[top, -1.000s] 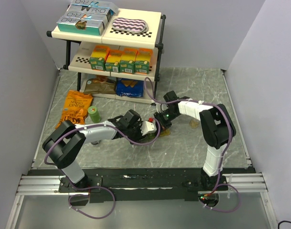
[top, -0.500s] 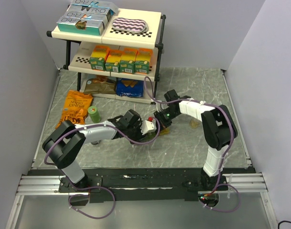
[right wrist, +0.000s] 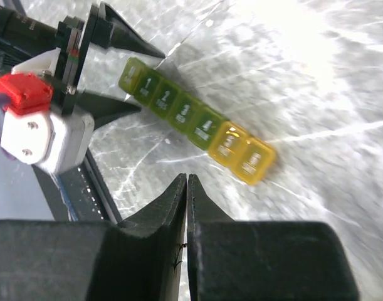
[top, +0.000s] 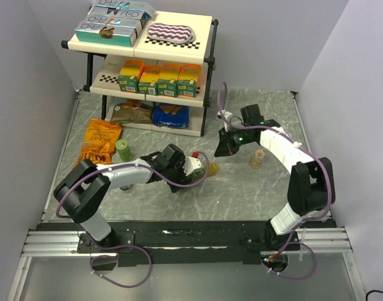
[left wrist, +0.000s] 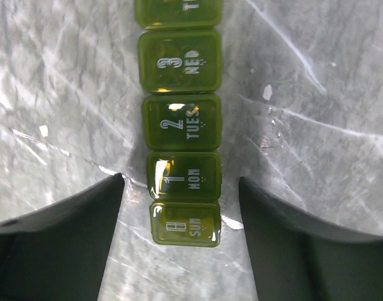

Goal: Sort the pills into containers

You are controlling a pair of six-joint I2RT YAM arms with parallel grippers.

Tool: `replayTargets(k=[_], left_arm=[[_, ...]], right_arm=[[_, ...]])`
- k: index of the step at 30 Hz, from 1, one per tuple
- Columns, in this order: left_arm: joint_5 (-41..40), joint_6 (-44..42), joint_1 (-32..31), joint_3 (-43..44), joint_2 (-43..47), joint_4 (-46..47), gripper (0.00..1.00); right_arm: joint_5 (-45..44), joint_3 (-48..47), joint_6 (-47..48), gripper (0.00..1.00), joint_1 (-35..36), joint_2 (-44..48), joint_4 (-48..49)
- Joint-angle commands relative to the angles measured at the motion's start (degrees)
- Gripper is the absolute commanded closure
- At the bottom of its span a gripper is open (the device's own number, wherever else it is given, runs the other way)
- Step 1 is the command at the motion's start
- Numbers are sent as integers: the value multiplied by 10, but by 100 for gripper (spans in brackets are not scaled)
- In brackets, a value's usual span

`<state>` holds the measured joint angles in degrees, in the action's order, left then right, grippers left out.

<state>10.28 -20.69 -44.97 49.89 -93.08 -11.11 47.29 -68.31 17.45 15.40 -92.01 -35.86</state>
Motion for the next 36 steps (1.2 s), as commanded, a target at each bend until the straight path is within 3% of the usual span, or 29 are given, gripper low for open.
replayTargets(k=[1, 3, 7, 11, 16, 17, 20, 22, 23, 25, 30, 36], left_arm=[[-23, 21, -4, -2, 19, 3, 14], [-26, 22, -6, -11, 37, 11, 2], [-29, 33, -6, -14, 88, 14, 0], [-39, 49, -4, -21, 159, 25, 1], [-52, 114, 15, -46, 291, 76, 1], [-59, 151, 20, -51, 312, 83, 1], [-85, 241, 36, -65, 390, 107, 1], [-100, 288, 45, -71, 445, 108, 1], [-148, 335, 48, -71, 461, 107, 1], [-175, 380, 52, -62, 504, 88, 1], [-220, 409, 54, -43, 585, 63, 1], [-237, 391, 54, -8, 602, -7, 1]], right_arm=[[26, -5, 25, 87, -40, 60, -5], [26, -2, 32, 86, -54, 74, -3], [25, 4, 55, 82, -80, 116, -4], [4, 26, 82, 69, -88, 172, 10], [-41, 49, 109, 34, -112, 274, 21], [-47, 51, 112, 22, -118, 289, 20], [-71, 68, 88, 1, -149, 364, 53], [-91, 78, 44, 0, -170, 396, 94], [-133, 80, 22, 0, -179, 417, 102], [-168, 60, -36, 0, -188, 421, 78], [-225, 23, -124, 0, -203, 458, 68], [-325, -28, -197, 0, -203, 472, 38]])
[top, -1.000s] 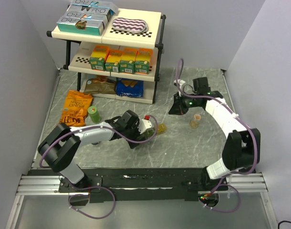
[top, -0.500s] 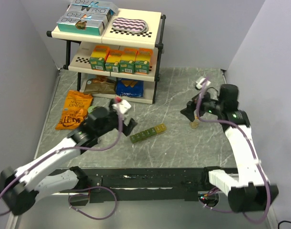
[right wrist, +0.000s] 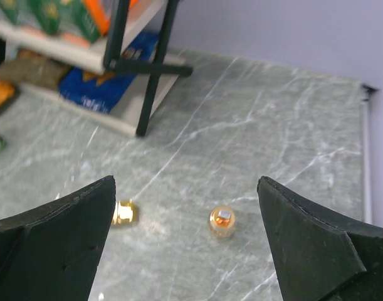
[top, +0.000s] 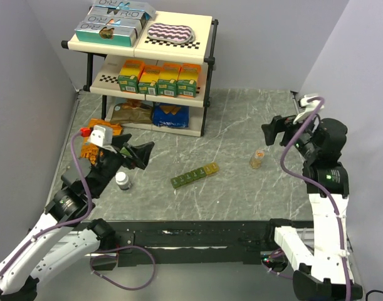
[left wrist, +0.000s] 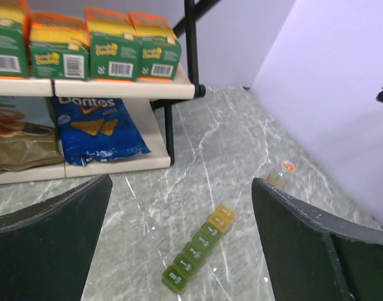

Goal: Sort the pills into containers

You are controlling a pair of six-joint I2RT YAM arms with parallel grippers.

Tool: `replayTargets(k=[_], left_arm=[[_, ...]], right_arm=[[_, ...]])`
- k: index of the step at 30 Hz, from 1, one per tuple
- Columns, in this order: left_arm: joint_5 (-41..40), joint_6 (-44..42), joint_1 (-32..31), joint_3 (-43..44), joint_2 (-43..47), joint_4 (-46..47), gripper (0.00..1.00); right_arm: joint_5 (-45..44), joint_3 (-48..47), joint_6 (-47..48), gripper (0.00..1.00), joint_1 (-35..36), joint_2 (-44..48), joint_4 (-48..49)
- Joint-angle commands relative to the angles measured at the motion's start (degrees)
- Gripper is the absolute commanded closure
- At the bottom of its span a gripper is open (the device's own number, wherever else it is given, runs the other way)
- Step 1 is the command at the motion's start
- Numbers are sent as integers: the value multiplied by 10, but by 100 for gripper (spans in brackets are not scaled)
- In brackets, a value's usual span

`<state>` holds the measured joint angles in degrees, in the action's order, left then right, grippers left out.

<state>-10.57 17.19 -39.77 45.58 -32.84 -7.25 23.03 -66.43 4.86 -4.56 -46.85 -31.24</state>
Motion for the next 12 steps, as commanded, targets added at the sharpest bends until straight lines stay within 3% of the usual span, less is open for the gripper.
replayTargets(k=[1, 12], left_arm=[[-30, 10, 2, 38, -1, -51, 1], [-28, -6, 2, 44, -4, -47, 0]], right_arm=[[-89, -45, -67, 0, -4, 25, -7], [-108, -54, -53, 0, -4, 31, -7]])
